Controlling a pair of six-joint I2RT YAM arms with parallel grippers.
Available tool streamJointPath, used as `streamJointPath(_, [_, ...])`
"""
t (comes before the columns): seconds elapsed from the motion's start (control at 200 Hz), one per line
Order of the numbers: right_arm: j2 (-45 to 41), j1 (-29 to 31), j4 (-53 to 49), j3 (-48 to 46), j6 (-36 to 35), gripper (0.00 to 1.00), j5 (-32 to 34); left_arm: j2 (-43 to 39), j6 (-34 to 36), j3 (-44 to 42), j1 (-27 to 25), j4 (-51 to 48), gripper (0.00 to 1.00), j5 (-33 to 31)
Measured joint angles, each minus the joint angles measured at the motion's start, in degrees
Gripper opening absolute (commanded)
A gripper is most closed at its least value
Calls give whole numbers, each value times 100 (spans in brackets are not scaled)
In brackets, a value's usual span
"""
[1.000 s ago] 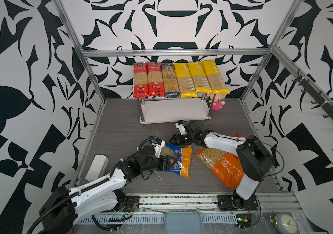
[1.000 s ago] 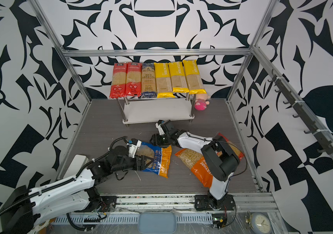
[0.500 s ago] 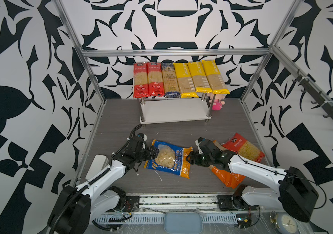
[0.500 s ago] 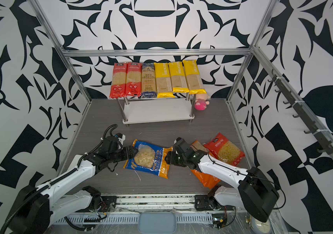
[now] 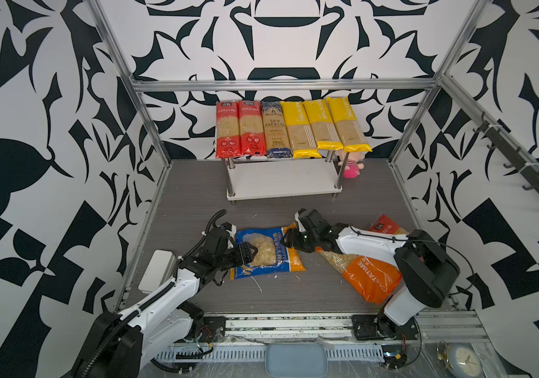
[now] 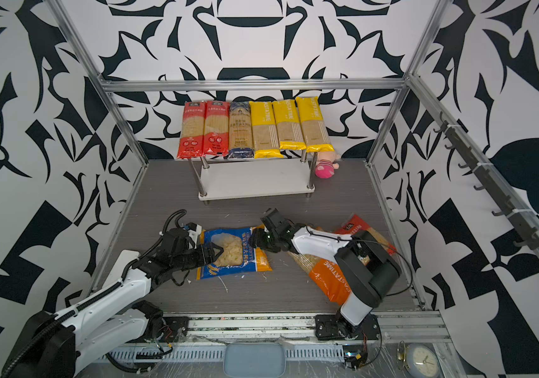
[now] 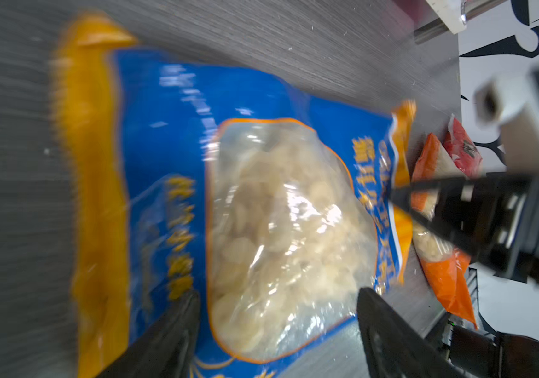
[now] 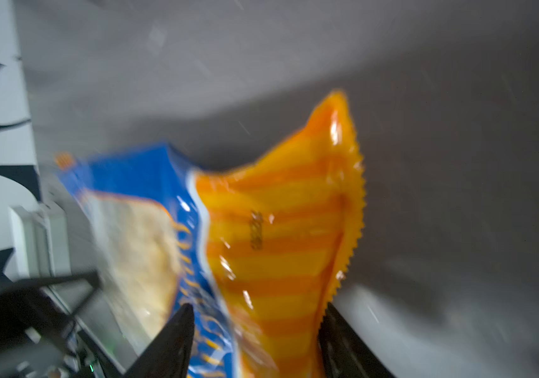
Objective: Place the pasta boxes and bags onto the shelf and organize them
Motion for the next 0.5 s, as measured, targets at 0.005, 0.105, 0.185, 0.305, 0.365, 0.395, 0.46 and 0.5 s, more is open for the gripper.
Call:
streamJointPath(0.005, [26, -4, 7, 39, -11, 63, 4, -2, -20, -7, -2, 4, 79, 2])
streamJointPath(0.105, [728, -57, 122, 1005, -249, 62, -22, -4, -330, -70, -291, 87, 79, -24])
streamJointPath(0.185, [1147, -101, 234, 1491, -374, 63, -83, -4, -597, -72, -859, 210, 79, -87])
streamJointPath(0.305, [1329, -103, 146, 1637, -533, 66, -107, -22, -907, -17, -1650, 264, 79, -186])
streamJointPath(0.365, [1290, -103, -48, 1637, -636, 69, -17, -85, -968, 79, -1827, 177, 80, -208])
streamJointPath(0.395, [1239, -103, -166, 1631, -682, 70, 66, -151, -962, 155, -1845, 63, 81, -256])
streamJointPath(0.46, [1010, -98, -400, 1508, -787, 71, 299, -313, -826, 365, -1827, -238, 82, -435])
streamJointPath(0.5, [782, -98, -531, 1355, -826, 72, 455, -404, -699, 516, -1753, -420, 83, -501])
